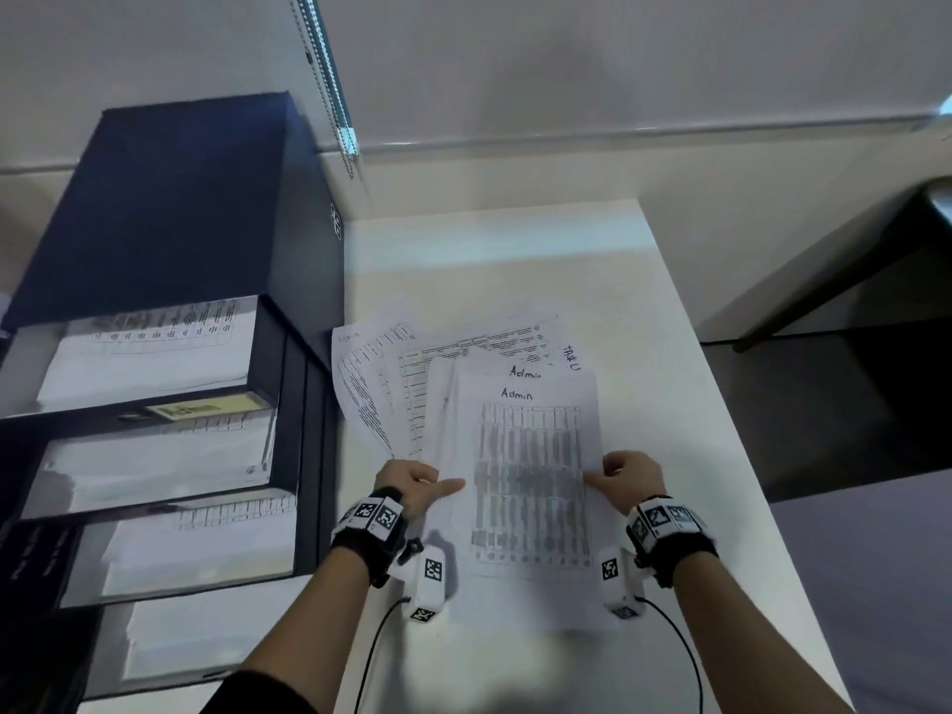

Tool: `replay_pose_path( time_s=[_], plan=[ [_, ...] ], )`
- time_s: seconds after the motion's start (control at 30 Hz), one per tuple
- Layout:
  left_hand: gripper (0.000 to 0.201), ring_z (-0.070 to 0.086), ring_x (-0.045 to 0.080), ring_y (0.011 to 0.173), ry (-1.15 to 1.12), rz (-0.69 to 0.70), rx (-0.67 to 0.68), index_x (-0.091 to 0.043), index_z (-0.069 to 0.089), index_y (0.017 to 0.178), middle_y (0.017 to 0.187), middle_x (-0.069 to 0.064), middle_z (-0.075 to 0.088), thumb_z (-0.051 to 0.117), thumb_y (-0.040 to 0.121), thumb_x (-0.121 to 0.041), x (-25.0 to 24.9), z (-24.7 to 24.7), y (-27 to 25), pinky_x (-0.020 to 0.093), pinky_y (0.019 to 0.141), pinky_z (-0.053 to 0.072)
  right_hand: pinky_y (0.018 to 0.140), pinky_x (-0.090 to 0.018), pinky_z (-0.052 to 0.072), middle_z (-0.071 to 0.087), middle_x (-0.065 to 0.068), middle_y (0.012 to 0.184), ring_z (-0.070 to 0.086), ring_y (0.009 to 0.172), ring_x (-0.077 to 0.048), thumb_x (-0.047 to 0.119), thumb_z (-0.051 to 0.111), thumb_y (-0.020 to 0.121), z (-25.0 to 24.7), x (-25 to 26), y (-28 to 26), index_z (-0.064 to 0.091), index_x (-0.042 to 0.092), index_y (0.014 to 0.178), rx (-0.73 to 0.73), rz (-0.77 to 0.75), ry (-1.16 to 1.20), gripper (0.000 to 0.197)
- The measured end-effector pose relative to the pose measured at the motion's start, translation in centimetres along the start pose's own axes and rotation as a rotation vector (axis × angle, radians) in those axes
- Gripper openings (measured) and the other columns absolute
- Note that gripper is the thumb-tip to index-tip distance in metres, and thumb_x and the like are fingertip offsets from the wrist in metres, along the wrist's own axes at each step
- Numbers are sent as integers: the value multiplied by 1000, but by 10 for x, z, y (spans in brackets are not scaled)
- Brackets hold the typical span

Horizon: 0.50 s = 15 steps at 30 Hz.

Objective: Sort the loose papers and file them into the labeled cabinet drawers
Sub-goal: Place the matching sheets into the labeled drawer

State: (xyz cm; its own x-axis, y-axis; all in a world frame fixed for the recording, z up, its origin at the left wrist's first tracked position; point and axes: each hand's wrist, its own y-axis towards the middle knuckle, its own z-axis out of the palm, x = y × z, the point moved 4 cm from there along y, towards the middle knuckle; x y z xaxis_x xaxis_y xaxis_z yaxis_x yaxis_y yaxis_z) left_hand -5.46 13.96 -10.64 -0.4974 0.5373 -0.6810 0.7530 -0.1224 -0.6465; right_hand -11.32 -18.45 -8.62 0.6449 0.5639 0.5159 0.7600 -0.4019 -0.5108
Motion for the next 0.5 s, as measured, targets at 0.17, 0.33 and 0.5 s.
replay_pose_path(
  time_s=[0.17,0.33,0.5],
  plan=[
    [27,65,24,96,-42,-4,18,-13,77,92,98,8,72,68,88,-38,7,4,-5,29,92,49,76,-32,54,72,-16,84,57,70,-20,24,76,81,4,-2,-15,71,-2,82,-64,14,48,26],
    [25,67,15,79,22,-19,-117,-8,77,75,78,0,73,82,75,-32,13,4,-13,26,82,55,65,-21,45,63,3,73,58,67,-12,25,77,80,19,8,-27,65,14,78,-66,17,152,17],
    [31,52,16,57,-64,-32,-211,-17,64,59,57,-4,56,85,71,-36,24,3,-25,21,63,45,54,-18,42,64,2,68,57,61,-10,22,81,76,11,-5,-29,68,15,72,-148,24,228,16]
  ],
)
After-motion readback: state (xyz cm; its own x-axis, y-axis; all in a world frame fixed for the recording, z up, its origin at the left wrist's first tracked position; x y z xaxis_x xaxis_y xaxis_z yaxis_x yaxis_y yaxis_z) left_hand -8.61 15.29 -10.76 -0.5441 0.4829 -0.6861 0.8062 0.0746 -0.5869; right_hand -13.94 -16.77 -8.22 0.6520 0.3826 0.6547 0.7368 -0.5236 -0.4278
